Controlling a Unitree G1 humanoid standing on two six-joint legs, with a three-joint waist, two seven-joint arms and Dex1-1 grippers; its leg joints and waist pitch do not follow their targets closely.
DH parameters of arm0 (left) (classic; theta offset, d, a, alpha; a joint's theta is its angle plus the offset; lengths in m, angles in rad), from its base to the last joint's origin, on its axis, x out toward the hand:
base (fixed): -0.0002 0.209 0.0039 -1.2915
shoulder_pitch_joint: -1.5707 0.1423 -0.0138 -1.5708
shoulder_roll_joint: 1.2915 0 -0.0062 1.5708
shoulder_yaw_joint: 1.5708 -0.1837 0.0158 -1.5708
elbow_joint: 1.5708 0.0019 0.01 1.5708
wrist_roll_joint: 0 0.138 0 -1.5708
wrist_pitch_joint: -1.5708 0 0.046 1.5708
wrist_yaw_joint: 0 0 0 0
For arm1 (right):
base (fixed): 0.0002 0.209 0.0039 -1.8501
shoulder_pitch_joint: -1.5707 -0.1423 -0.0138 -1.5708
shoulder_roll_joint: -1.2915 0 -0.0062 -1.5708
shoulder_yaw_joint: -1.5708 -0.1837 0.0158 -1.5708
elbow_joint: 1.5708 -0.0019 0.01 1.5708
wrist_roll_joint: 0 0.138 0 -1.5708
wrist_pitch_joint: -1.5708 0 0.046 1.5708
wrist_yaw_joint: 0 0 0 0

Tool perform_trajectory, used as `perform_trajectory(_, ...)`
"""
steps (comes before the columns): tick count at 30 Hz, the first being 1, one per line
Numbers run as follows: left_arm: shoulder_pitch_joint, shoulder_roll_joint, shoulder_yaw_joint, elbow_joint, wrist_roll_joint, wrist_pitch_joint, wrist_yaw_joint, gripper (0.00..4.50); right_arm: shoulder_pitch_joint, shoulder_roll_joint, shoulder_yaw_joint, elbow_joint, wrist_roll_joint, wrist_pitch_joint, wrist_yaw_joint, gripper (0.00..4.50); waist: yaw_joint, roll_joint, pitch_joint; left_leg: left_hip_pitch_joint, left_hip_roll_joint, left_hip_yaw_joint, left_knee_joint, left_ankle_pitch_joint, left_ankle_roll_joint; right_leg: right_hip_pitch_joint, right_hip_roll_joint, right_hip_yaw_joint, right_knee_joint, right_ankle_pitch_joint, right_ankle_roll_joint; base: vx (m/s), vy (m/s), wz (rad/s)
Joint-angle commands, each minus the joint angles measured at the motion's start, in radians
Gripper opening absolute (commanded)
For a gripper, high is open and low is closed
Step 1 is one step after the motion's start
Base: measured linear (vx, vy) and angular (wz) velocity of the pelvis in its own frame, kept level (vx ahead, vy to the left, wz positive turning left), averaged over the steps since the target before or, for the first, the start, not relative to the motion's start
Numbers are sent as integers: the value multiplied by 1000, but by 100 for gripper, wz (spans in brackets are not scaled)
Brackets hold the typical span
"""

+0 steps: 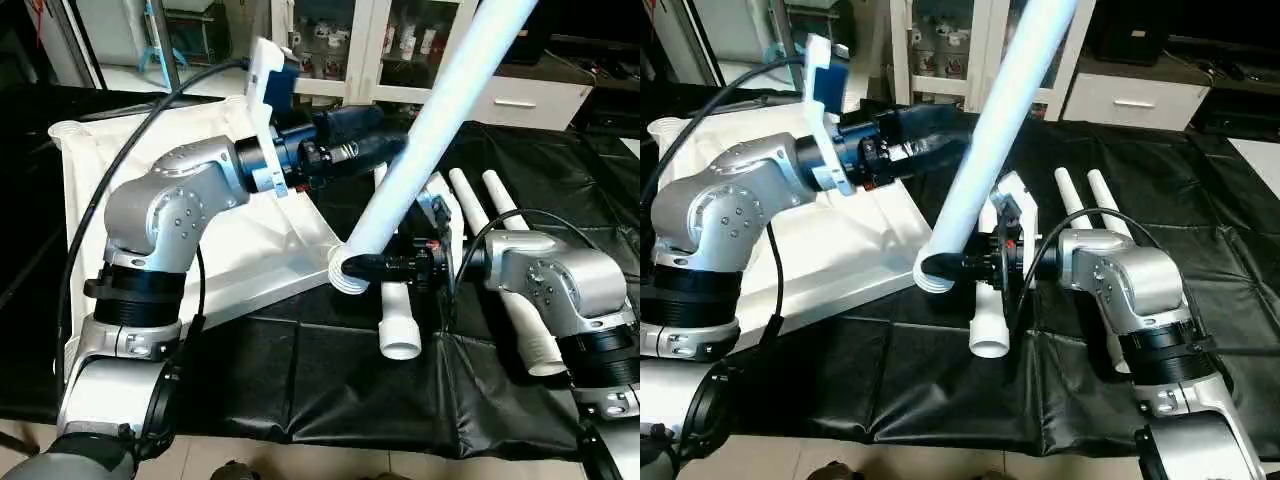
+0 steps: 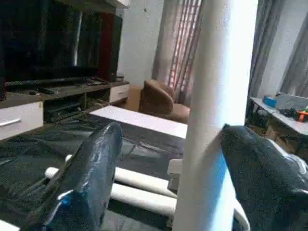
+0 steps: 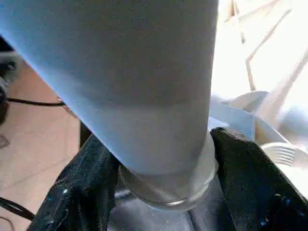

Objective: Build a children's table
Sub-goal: Insert table leg to table base

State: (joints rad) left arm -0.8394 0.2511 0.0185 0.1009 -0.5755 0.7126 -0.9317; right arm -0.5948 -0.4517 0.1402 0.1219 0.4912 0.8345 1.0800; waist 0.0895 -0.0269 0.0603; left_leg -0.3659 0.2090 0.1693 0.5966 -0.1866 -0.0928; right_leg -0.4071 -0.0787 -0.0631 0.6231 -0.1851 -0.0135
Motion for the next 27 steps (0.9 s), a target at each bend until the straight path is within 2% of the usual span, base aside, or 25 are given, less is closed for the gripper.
perform_trajectory(1, -17, -4, -28, -25, -25, 21, -22, 405, -27, -8, 23, -16, -26, -16, -2, 258, 2, 0, -76, 7, 11, 7, -58, -79, 17, 66, -49, 40, -60, -73, -233, 0, 0, 0)
perform_trajectory(2, -16, -6, -29, -36, -39, 32, -35, 405, -31, -9, 32, -11, -36, -15, -7, 258, 2, 0, -76, 7, 11, 7, -58, -81, 15, 66, -49, 40, -59, -75, -233, 0, 0, 0)
perform_trajectory(3, -15, -12, -24, -48, -63, 50, -49, 432, -34, -13, 45, -5, -48, -18, -12, 258, 2, 2, -77, 7, 11, 7, -58, -83, 11, 66, -50, 40, -59, -75, -235, 0, 0, 0)
perform_trajectory(6, -13, -14, -31, -59, -70, 61, -59, 446, -37, -20, 66, -1, -58, -26, -11, 258, 2, 3, -76, 7, 12, 6, -58, -93, 10, 66, -48, 40, -59, -72, -241, 0, 0, 0)
perform_trajectory(10, -8, -33, -29, -74, -99, 69, -65, 450, -37, -23, 89, -3, -75, -28, -8, 258, 1, 3, -76, 7, 11, 6, -57, -106, 8, 66, -48, 41, -60, -83, -236, 0, 0, 0)
perform_trajectory(12, -6, -35, -43, -78, -97, 70, -58, 450, -36, -22, 97, -4, -88, -36, -4, 258, 1, 3, -76, 8, 12, 5, -57, -104, 9, 66, -47, 41, -59, -73, -239, 0, 0, 0)
perform_trajectory(13, -6, -35, -58, -71, -77, 59, -45, 450, -35, -20, 100, -7, -91, -40, -3, 258, 1, 9, -77, 7, 11, 5, -56, -101, 11, 67, -47, 41, -58, -64, -239, 0, 0, 0)
perform_trajectory(14, -6, -36, -60, -68, -73, 57, -42, 450, -35, -19, 100, -8, -91, -40, -3, 258, 0, 7, -77, 8, 11, 5, -56, -103, 12, 66, -46, 41, -60, -63, -238, 0, 0, 0)
perform_trajectory(19, -42, -64, -25, 14, -42, 63, 53, 399, -38, -6, 85, -10, -76, -46, -11, 258, 0, 7, -78, 6, 9, 5, -54, -98, 17, 69, -44, 41, -57, -36, -244, 0, 0, 0)
perform_trajectory(21, -48, -64, -15, 27, -48, 69, 70, 375, -38, 1, 76, -12, -69, -47, -13, 258, 2, 10, -79, 7, 10, 3, -54, -107, 16, 69, -46, 40, -57, -49, -242, 0, 0, 0)
perform_trajectory(23, -50, -63, -10, 30, -49, 70, 80, 367, -37, 3, 71, -14, -64, -46, -14, 258, 1, 8, -79, 7, 11, 2, -55, -106, 13, 69, -46, 39, -57, -48, -245, 0, 0, 0)
perform_trajectory(26, -55, -64, 2, 44, -47, 64, 102, 327, -35, 5, 67, -17, -57, -45, -16, 257, 1, 8, -79, 7, 10, 3, -54, -98, 16, 69, -45, 39, -55, -23, -253, 0, 0, 0)
perform_trajectory(27, -58, -65, 6, 49, -45, 62, 110, 327, -34, 5, 66, -17, -55, -46, -16, 257, 2, 11, -79, 7, 10, 3, -54, -100, 15, 70, -46, 39, -55, -25, -254, 0, 0, 0)
